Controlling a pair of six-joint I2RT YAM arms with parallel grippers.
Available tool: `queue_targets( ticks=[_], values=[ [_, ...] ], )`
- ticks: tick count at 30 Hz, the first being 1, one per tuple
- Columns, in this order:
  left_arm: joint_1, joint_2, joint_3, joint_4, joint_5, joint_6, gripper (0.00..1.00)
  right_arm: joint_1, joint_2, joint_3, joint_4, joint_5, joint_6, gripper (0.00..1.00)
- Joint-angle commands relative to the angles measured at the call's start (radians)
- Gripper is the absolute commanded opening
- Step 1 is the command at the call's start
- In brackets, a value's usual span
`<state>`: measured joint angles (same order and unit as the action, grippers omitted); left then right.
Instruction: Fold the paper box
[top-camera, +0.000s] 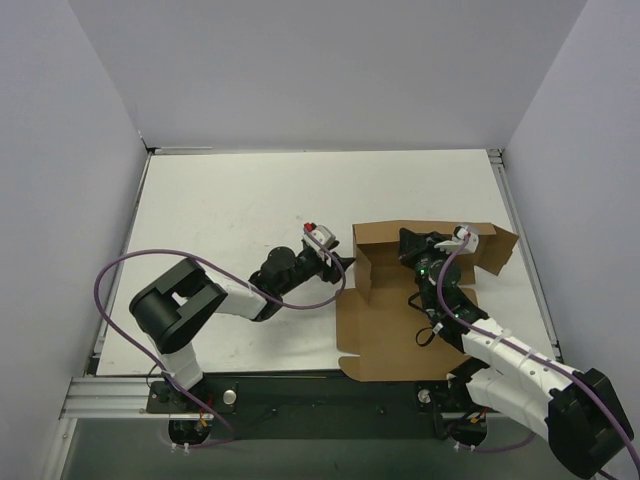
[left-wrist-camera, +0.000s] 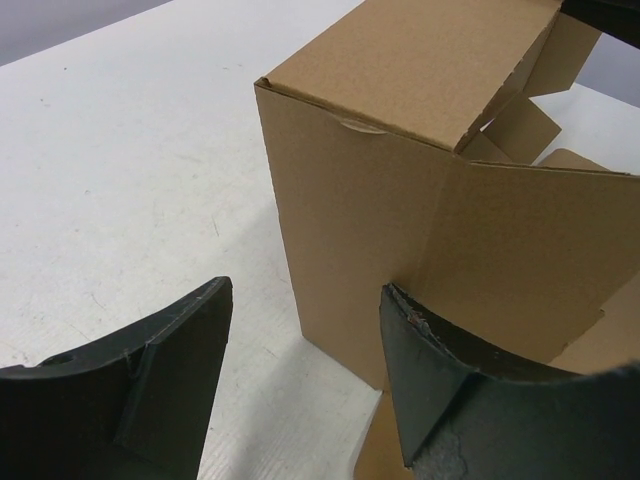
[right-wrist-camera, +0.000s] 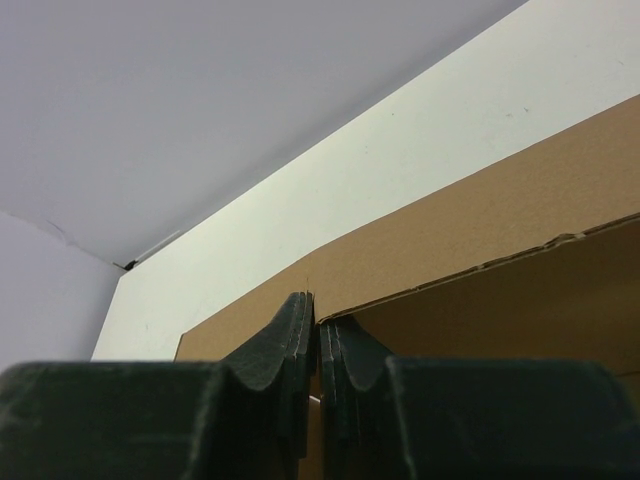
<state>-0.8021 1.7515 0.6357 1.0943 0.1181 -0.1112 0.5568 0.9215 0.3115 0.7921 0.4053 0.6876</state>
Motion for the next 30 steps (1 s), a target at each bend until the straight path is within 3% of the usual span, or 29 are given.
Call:
queue_targets(
  ticks=[1, 15, 30],
  values=[
    [-0.028, 0.009, 0.044, 0.036, 0.005, 0.024, 0.71, 0.003, -0.006, 0.006, -0.088, -0.003, -0.031, 0.00],
    [-0.051, -0.012, 0.024, 0.041, 0.045, 0.035, 0.71, 0.003, -0.013, 0.012, -0.097, -0.008, -0.031, 0.00],
    [-0.069, -0.035, 0.004, 0.041, 0.034, 0.034, 0.81, 0.005, -0.016, 0.014, -0.100, -0.006, -0.031, 0.00]
  ],
)
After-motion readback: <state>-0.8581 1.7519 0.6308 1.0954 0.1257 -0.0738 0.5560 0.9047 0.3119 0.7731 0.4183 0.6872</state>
